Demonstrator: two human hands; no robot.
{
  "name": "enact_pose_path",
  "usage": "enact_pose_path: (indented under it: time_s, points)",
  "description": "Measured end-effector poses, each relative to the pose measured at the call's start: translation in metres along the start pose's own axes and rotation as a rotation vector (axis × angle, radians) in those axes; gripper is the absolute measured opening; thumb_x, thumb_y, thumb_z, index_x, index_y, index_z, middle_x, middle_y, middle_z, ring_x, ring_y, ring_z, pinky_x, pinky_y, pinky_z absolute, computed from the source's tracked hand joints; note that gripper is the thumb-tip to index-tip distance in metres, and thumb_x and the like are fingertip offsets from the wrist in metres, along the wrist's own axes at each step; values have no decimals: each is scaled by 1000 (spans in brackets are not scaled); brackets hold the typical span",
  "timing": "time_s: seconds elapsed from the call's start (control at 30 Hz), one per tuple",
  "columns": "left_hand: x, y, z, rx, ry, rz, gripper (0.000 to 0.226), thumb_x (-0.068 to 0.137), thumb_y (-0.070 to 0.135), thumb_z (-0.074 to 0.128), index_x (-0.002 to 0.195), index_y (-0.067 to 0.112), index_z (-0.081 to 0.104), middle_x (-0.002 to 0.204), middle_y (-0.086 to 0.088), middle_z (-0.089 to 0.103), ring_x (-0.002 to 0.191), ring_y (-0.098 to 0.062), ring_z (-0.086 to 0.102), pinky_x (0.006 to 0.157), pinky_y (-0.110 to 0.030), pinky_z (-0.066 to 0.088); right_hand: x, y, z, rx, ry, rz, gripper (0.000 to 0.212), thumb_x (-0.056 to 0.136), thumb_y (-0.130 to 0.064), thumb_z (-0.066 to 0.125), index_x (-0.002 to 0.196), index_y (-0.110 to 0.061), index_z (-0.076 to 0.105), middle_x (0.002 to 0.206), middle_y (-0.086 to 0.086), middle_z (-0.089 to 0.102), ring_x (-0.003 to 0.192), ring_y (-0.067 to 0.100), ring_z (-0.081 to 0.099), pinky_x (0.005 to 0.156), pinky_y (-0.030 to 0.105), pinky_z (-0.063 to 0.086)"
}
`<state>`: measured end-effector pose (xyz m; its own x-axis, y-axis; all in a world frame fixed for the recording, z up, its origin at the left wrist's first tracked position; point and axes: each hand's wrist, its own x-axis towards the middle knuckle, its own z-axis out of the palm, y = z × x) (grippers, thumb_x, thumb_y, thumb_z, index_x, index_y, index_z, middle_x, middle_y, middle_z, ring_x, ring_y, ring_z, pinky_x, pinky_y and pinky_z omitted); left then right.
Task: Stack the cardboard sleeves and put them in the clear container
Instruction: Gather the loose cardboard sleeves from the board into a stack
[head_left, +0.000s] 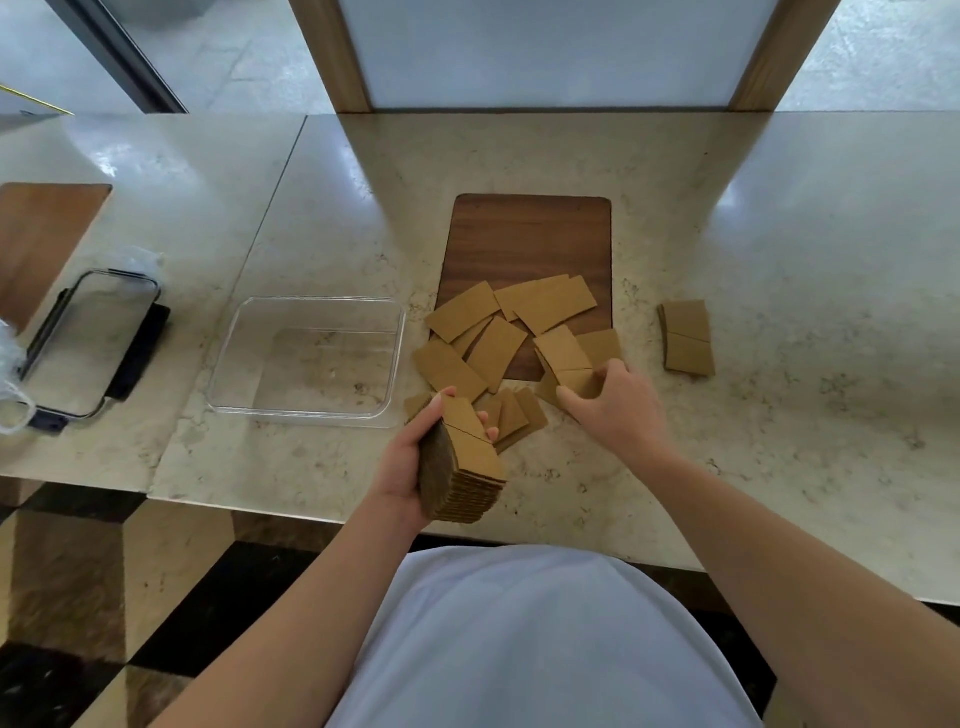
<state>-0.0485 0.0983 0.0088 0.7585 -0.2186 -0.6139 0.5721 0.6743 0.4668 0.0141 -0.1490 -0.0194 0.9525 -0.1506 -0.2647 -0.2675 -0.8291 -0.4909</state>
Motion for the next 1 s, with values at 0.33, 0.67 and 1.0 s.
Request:
enact_pose_path:
  time_s: [0.33,0.67,1.0]
  points:
    - [11,-9,6,62,53,-89,43,85,45,70,104,8,82,107,-21,78,89,-38,77,70,-46,63,-78,-62,-8,412,-493,-177,80,70,-84,47,140,-47,56,85,-8,68,77,10,65,65,30,55]
    - [19,-9,6,31,-27,-20,60,82,24,77,139,32,59,117,-21,72,97,-36,73,79,-52,62,-74,-52,6,369,-502,-189,96,74,-90,37,154,-37,44,53,-24,58,50,-5,52,53,18,37]
    - [30,-9,13,-139,-113,-105,31,96,31,63,127,24,62,122,-26,63,97,-38,68,87,-48,58,-2,1,2,-89,-116,-19,70,91,-57,67,144,-16,48,138,11,49,128,30,45,99,41,44]
